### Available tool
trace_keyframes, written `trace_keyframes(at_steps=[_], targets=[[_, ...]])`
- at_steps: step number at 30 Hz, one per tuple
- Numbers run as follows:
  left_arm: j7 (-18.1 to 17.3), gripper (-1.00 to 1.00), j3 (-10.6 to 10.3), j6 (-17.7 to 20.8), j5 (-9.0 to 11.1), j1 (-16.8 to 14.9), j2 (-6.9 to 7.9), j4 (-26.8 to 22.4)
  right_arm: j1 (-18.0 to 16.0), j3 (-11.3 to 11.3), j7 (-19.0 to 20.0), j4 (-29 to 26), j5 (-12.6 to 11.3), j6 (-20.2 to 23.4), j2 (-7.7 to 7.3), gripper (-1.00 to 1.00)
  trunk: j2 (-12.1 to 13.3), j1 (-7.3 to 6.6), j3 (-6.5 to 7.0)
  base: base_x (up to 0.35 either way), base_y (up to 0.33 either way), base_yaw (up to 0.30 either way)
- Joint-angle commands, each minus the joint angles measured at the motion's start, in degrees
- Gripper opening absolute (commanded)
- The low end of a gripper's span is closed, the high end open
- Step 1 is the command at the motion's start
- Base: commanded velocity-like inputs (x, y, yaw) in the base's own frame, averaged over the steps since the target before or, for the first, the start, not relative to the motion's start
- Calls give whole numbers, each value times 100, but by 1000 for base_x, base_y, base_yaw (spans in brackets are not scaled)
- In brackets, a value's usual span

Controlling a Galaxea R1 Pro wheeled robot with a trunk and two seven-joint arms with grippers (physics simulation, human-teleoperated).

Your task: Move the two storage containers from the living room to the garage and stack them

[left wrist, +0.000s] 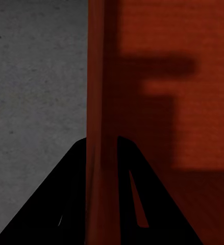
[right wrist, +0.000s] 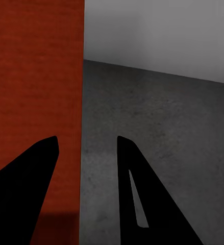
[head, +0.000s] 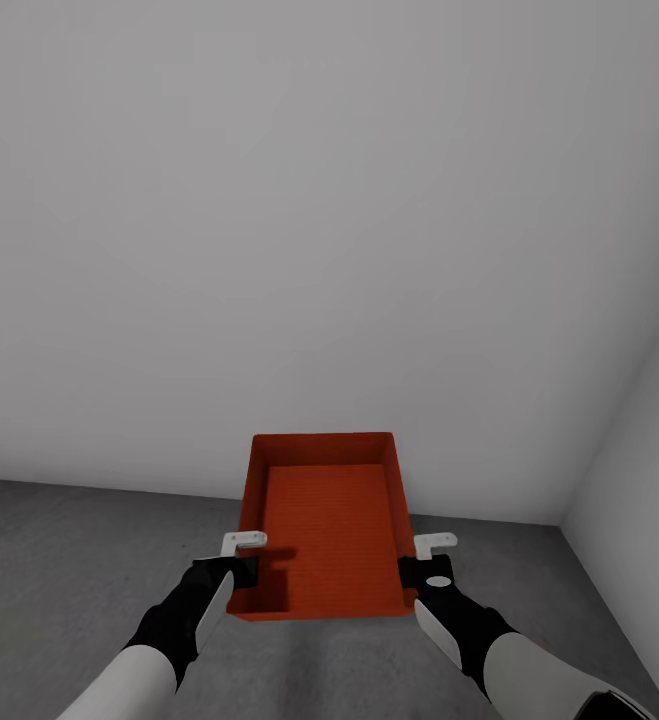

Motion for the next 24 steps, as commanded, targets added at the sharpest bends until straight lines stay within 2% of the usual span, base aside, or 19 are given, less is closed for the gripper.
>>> trace_keyframes(at_steps=[1,8,24], targets=[[176,-100,53,-23,-182,-4,-6,-25,-4,-14,-50,-6,-85,27,124,-100,-8,2,-9,0,0,0],[177,-100,60,-13,-180,-6,-7,-29,-4,-14,-50,-6,-85,27,124,-100,-8,2,-9,0,0,0],[169,-100,46,-20,-188,-4,0,10,-4,-14,-50,-6,-85,28,126,-100,-650,353,-297,0,0,0]])
